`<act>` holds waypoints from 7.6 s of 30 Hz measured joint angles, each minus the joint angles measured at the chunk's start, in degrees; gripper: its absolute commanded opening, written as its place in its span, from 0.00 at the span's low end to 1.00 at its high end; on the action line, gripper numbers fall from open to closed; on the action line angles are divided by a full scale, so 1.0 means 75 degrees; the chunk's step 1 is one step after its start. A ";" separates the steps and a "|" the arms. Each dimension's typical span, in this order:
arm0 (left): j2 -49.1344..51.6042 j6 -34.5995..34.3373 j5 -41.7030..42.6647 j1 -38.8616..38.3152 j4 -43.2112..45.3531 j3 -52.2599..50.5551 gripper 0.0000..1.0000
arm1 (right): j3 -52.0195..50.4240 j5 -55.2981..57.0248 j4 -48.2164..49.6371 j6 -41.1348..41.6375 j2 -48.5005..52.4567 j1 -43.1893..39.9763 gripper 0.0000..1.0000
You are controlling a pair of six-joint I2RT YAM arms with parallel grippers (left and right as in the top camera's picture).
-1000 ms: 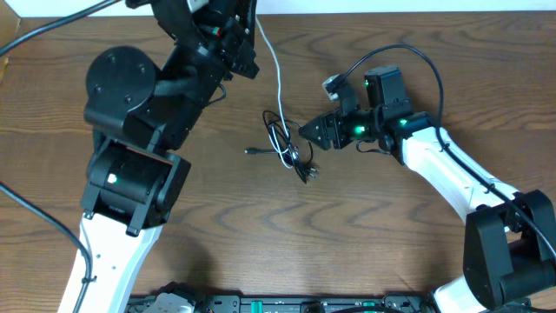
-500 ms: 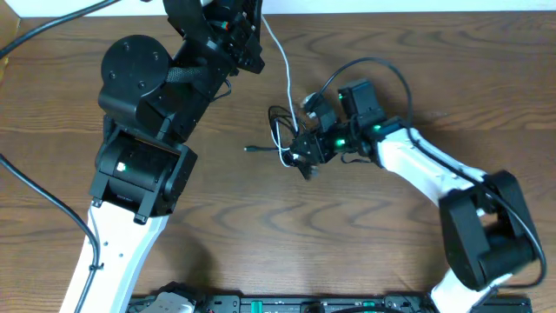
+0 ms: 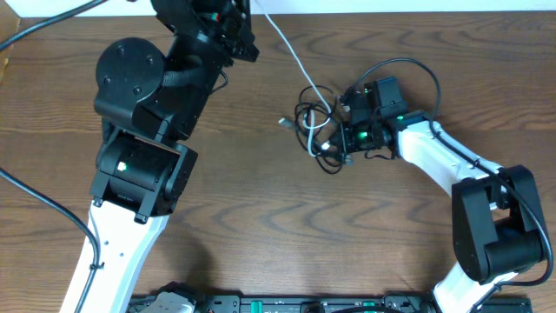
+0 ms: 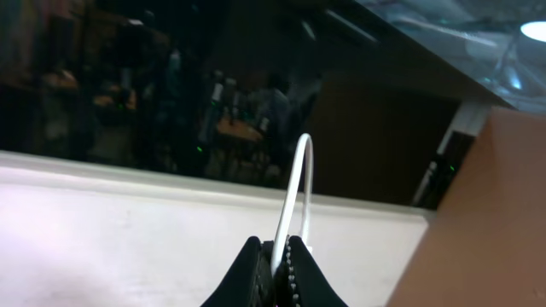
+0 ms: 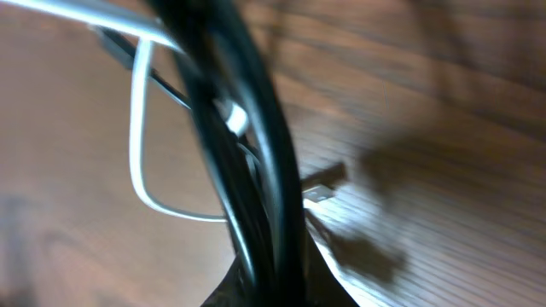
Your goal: Untangle cables
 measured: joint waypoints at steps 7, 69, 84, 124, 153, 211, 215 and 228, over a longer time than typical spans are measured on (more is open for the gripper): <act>-0.0038 0.0000 -0.0699 0.0175 0.0117 0.0000 0.08 | 0.0000 0.0833 -0.0207 0.0052 0.0000 -0.0233 0.06; 0.5208 -0.1556 0.1037 -0.1253 -0.4194 -0.0498 0.52 | 0.0000 -0.1594 -0.0207 -0.0329 0.0000 -0.1207 0.02; 0.5214 -0.1399 0.1381 -0.1253 -0.3879 -0.0495 0.46 | 0.0000 -0.1760 -0.0119 -0.0411 0.0000 -0.1215 0.03; 0.6038 -0.0134 0.2760 -0.1297 -0.3363 -0.0510 0.34 | 0.0000 -0.1719 -0.0146 -0.0414 0.0000 -0.1215 0.04; 0.2014 -0.0111 0.2130 -0.0417 -0.3672 -0.0391 0.08 | 0.0000 -0.1323 -0.0265 -0.0175 0.0000 -0.1212 0.05; 0.4503 0.3346 0.3392 -0.0927 -0.5910 -0.0388 0.45 | 0.0000 -0.0513 -0.0428 0.0055 0.0000 -0.1215 0.50; 0.5085 0.3596 0.3488 -0.0927 -0.5878 -0.0388 0.45 | 0.0000 -0.0513 -0.0431 0.0055 0.0000 -0.1215 0.50; 0.5823 0.3687 0.3159 -0.0938 -0.4966 -0.0388 0.50 | 0.0000 -0.0513 -0.0425 0.0055 0.0000 -0.1215 0.52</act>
